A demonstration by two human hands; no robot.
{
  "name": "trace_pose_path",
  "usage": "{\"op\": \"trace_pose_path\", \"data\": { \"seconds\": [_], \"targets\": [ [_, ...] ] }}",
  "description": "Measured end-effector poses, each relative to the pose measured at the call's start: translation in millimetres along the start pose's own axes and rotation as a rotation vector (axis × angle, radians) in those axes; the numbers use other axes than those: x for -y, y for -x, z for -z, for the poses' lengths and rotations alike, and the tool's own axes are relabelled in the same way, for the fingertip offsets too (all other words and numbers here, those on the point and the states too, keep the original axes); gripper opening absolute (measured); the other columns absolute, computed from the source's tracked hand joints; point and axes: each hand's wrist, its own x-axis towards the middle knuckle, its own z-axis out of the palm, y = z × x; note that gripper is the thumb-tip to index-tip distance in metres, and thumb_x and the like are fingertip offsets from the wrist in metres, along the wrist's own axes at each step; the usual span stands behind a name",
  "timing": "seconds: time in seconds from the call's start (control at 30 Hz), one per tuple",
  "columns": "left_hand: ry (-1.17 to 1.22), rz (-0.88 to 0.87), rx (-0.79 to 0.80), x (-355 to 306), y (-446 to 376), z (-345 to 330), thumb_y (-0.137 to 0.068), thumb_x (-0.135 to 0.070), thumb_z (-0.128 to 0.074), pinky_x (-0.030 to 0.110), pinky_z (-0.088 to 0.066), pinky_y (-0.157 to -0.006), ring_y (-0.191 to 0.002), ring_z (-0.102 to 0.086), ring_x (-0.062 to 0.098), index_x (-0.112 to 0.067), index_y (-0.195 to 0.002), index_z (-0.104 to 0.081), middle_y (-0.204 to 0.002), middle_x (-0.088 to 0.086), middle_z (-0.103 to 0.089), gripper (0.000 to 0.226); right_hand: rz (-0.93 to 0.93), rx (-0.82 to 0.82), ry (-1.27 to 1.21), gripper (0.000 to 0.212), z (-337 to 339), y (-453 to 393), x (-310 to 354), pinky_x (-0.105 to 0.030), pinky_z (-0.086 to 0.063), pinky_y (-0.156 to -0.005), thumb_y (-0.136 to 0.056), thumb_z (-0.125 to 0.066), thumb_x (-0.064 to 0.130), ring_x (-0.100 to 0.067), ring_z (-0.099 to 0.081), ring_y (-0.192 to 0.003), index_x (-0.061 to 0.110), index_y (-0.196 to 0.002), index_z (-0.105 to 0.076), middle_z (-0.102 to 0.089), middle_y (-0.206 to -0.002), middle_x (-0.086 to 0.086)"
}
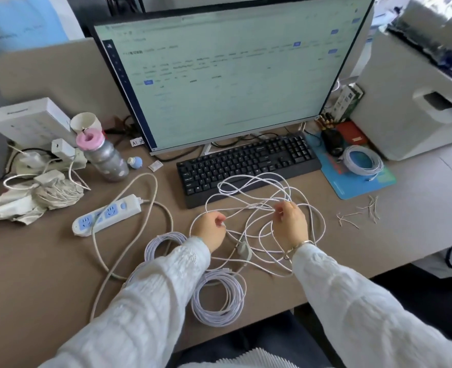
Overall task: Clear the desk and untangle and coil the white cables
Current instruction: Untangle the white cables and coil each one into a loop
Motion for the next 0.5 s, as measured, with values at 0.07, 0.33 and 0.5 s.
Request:
{"op": "trace_pose_path", "data": {
  "seconds": [0.07, 0.33, 0.5],
  "targets": [
    [-0.102, -0.028, 0.02, 0.4, -8.1, -0.6, -0.084, 0.004, -0.056, 0.038, -0.051, -0.092, -0.097, -0.065, 0.028, -0.011, -0.102, -0.071, -0.102, 0.01, -0.071, 0.028, 0.009, 0.063, 0.029, 0.019, 0.8, -6.6, 0.8, -0.036, -0.045, -0.08, -0.085, -0.051, -0.001, -0.033, -0.059, -0.092, 0.003, -0.096, -0.066, -0.065, -0.099, -0.013],
    [-0.713, -0.156, 0.201, 1.5, -28.1, -9.0, -0.084, -0.007, -0.059, 0.03, -0.04, -0.096, -0.118, -0.051, 0.024, -0.024, -0.111, -0.066, -0.121, 0.002, -0.057, 0.033, 0.379, 0.637, 0.506, 0.024, -21.0, 6.0, -2.4, -0.033, -0.041, -0.093, -0.081, -0.055, 0.016, -0.026, -0.057, -0.109, 0.021, -0.101, -0.068, -0.066, -0.109, -0.003],
    [-0.918, -0.256, 0.195, 4.2, -34.9, -14.0, -0.09, -0.012, -0.059, 0.034, -0.035, -0.094, -0.118, -0.046, 0.022, -0.024, -0.106, -0.061, -0.118, 0.001, -0.051, 0.02, 0.414, 0.554, 0.664, 0.026, -30.4, 13.5, -12.4, -0.04, -0.036, -0.09, -0.082, -0.062, 0.031, -0.027, -0.057, -0.105, 0.02, -0.105, -0.065, -0.063, -0.109, -0.003]
  ]
}}
